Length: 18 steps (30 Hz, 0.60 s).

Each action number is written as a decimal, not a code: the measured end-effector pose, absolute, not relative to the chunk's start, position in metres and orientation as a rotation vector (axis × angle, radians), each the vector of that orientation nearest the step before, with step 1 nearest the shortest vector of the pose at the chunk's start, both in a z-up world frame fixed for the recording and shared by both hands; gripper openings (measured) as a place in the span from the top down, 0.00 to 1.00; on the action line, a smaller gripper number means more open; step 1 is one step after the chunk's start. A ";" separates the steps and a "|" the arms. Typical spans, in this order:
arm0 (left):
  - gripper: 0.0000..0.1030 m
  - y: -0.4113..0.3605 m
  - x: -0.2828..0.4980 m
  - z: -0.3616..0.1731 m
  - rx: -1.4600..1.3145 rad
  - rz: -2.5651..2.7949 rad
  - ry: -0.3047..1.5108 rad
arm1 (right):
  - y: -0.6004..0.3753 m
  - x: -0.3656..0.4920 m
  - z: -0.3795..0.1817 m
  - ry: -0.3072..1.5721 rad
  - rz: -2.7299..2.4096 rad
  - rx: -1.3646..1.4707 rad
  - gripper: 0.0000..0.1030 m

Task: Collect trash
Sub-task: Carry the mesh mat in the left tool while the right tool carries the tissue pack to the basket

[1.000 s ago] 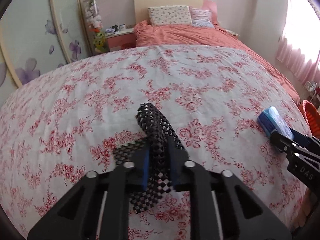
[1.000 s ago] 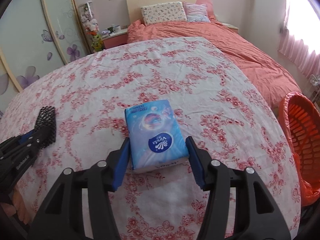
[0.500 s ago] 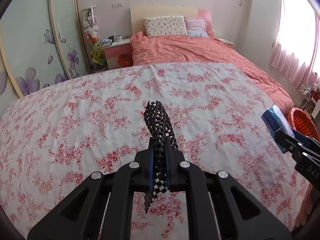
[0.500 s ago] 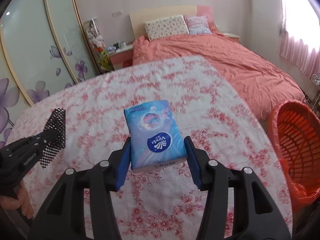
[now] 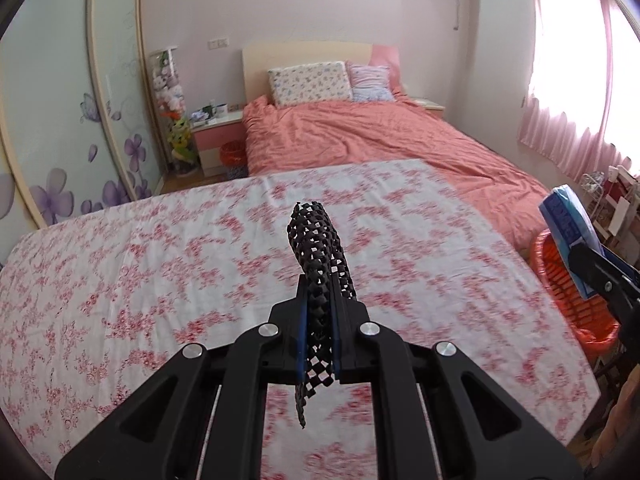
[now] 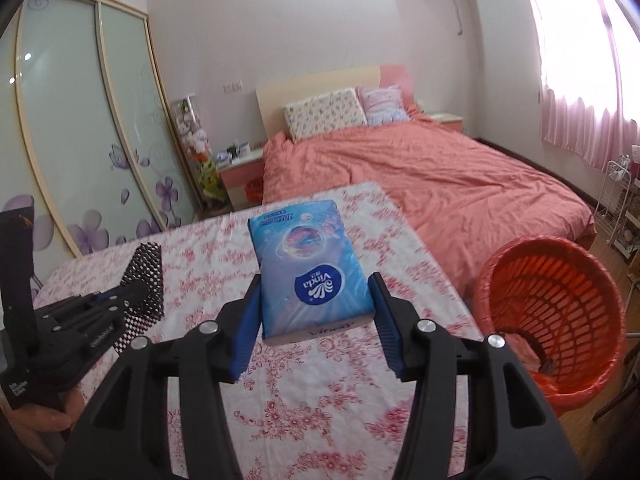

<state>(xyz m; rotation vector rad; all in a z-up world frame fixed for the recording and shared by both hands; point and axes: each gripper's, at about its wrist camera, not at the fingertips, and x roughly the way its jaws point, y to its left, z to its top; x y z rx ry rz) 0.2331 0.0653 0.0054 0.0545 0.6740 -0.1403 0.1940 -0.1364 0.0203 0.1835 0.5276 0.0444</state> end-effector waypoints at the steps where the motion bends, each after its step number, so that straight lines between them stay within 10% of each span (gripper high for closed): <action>1: 0.91 0.062 0.231 0.007 0.055 -0.150 0.669 | -0.141 0.189 0.024 0.515 0.037 0.188 0.50; 18: 0.91 -0.038 0.212 0.034 0.097 -0.368 0.597 | -0.227 0.150 0.033 0.435 -0.104 0.248 0.50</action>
